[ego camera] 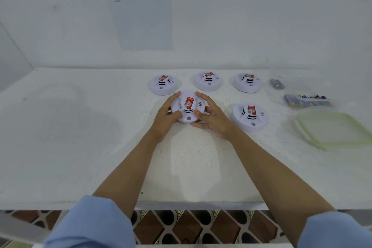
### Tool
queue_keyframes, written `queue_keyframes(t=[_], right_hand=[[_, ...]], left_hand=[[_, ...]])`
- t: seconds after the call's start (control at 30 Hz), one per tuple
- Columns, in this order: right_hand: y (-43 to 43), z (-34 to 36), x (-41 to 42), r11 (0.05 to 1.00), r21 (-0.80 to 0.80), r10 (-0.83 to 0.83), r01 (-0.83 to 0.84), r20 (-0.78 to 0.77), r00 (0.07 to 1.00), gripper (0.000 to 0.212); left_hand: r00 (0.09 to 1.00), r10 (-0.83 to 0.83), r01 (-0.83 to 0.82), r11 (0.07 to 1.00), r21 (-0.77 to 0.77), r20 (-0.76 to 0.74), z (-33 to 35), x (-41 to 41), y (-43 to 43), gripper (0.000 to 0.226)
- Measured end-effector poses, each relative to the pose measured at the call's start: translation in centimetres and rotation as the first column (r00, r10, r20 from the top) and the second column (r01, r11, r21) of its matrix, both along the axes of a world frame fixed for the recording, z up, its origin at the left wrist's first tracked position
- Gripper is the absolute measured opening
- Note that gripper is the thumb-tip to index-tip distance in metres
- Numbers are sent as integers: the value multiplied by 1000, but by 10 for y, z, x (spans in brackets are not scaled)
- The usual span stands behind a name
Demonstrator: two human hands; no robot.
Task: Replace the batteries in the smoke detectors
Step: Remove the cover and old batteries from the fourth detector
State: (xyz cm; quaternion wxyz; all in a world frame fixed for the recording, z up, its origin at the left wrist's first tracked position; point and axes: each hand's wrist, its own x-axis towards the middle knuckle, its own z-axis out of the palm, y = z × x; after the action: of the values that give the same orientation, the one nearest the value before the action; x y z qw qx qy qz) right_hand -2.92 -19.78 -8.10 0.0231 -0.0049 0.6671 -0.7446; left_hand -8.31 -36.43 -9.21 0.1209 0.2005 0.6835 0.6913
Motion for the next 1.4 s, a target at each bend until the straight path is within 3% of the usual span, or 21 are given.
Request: queue_keyframes(t=[1.4], right_hand=[[0,-1,-1,1000,7,-11,10,15,1000,48]], left_hand=[[999,49,-49,998,-33,2,2,0,1,57]])
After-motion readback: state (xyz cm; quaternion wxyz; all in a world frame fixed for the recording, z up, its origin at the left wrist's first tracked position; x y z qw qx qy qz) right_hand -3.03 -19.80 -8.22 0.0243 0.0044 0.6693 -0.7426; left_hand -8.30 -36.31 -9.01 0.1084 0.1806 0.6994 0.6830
